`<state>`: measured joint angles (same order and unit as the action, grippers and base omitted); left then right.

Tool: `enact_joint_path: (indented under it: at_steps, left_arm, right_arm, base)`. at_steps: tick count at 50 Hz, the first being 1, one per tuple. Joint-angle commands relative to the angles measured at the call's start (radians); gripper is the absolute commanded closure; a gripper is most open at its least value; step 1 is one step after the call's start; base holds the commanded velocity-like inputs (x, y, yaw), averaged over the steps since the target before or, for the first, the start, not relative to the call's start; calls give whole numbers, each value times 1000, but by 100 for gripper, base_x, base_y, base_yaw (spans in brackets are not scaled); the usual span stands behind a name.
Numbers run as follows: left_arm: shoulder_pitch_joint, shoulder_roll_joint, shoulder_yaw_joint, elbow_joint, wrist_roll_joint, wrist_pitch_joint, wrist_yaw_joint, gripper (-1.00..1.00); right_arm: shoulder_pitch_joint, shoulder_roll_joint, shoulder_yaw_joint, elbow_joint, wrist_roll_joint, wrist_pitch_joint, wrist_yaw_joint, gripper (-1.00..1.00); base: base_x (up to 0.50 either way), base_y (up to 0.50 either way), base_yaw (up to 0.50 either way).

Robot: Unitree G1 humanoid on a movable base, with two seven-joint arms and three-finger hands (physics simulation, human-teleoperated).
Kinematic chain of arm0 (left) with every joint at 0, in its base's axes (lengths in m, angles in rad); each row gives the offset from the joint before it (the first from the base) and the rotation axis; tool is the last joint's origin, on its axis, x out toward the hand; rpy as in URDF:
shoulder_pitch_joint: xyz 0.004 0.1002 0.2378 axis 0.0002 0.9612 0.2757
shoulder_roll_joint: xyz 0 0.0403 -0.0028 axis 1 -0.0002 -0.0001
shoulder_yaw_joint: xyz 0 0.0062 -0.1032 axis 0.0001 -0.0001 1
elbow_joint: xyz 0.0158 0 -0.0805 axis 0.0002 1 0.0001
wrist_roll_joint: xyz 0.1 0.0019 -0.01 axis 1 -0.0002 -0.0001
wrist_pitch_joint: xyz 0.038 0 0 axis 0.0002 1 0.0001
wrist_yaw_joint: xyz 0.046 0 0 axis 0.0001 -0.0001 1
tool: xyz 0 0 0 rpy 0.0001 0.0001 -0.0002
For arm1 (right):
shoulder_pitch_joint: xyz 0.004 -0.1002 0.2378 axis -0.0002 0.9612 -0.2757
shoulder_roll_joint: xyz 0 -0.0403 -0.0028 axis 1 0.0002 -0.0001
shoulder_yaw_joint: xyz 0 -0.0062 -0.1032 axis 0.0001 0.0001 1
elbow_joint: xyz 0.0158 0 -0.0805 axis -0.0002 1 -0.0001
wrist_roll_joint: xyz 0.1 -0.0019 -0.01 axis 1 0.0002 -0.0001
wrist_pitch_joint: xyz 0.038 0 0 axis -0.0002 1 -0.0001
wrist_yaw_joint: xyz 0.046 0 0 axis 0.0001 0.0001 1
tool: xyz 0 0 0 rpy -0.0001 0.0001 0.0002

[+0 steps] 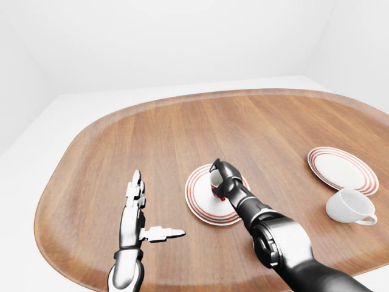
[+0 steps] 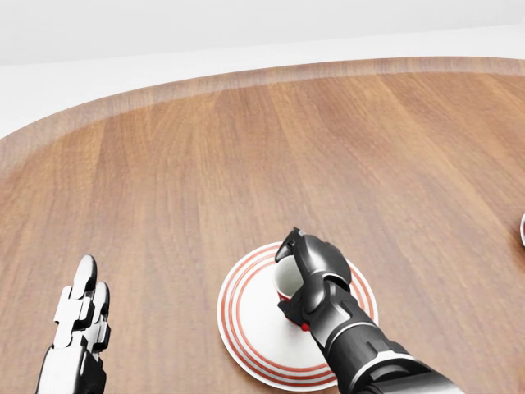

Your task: Put the red mug on the left plate.

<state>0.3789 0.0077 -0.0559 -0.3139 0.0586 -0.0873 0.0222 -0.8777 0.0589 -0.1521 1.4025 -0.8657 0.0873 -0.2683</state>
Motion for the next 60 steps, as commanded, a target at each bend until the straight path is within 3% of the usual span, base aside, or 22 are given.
enact_joint_path:
  at_steps: [1,12,37,38,39,60]
  left_arm:
    - [0,1,-2,-1,3,0,3,-100]
    - [-2,1,-1,-2,2,0,3,-100]
    - [-13,1,-5,7,8,0,5,-100]
    - [-13,1,-5,8,8,0,5,-100]
    - [-13,1,-5,8,9,0,6,-100]
    - [-5,3,-9,8,14,0,8,-100]
  right_arm:
    - [9,3,1,-2,-4,0,-81,100]
    - [14,4,-24,-4,35,0,43,100]
    - [17,9,-20,-2,23,0,23,100]
    - [19,10,-21,-3,23,0,19,76]
    - [20,10,-20,-2,21,0,19,-100]
    - [26,10,-26,-2,17,0,34,-100]
  base:
    - [0,0,0]
    - [0,0,0]
    - [0,0,0]
    - [0,0,0]
    - [0,0,0]
    - [0,0,0]
